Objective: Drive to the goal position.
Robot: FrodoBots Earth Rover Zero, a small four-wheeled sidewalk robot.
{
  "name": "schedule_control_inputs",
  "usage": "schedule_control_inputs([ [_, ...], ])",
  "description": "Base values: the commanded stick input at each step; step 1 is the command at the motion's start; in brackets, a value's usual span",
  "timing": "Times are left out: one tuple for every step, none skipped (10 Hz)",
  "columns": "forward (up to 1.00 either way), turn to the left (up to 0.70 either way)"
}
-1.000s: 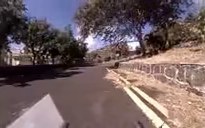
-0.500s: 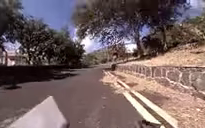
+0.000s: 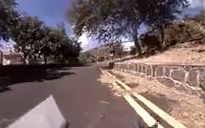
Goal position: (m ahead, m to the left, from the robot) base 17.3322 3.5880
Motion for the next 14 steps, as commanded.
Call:
schedule_control_inputs([
  [0.50,0.00],
  [0.50,0.00],
  [0.50,0.00],
  [0.50,0.00],
  [0.50,0.00],
  [0.50,0.00],
  [0.50,0.00],
  [0.50,0.00],
  [0.50,0.00],
  [0.50,0.00],
  [0.50,0.00],
  [0.50,0.00],
  [0.50,0.00],
  [0.50,0.00],
])
